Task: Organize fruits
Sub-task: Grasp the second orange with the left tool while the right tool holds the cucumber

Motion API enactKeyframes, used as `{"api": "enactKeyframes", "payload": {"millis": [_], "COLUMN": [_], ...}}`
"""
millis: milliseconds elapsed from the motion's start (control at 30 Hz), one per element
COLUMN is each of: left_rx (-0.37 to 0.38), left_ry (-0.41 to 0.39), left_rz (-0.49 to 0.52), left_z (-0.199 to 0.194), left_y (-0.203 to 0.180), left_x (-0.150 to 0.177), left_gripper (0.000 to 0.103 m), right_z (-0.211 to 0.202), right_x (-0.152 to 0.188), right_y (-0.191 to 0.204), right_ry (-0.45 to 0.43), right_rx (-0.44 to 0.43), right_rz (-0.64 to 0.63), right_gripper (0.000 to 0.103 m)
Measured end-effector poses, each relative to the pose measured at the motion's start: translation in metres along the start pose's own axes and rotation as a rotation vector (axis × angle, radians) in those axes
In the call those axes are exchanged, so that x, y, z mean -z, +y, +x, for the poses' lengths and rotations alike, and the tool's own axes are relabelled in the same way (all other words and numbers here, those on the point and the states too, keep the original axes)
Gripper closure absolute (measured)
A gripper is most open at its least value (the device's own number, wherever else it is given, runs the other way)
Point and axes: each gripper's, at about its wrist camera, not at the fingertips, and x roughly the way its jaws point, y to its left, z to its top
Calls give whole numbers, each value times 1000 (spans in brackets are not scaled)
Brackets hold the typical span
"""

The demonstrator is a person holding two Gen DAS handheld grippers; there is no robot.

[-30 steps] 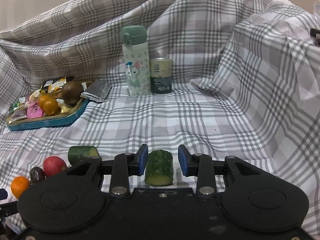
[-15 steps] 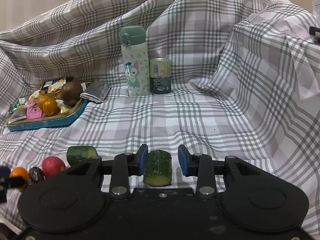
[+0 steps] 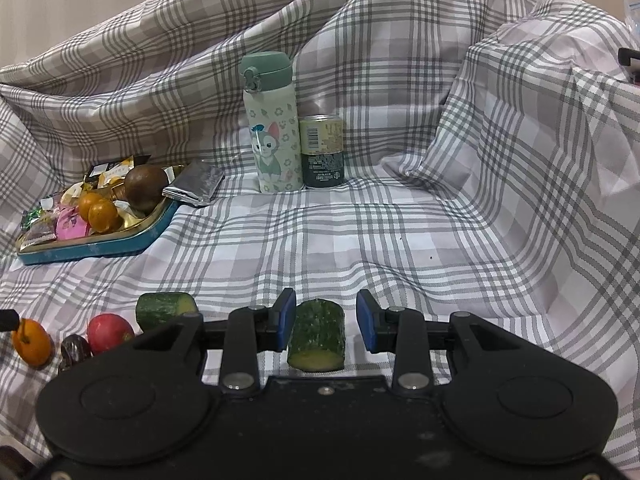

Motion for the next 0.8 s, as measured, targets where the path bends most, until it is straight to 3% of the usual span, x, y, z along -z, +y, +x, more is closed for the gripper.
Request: {"api": "enactKeyframes", "payload": {"millis": [267, 400, 800], "left_rx": [40, 16, -13], "left_ry": [-40, -32, -58], "left_rz": [76, 140, 151], "left_z": [-17, -9, 13], "left_y": [-10, -25, -29], "left_x": [19, 26, 26], "left_gripper": [51, 51, 51], "right_z": [0, -1, 4], "right_x": [0, 0, -1], "right_y": [-2, 0, -3], "right_ry": [-1, -4, 16], "right_rx": [6, 3, 12], "right_rz": [12, -1, -6], "right_gripper": [68, 68, 67]}}
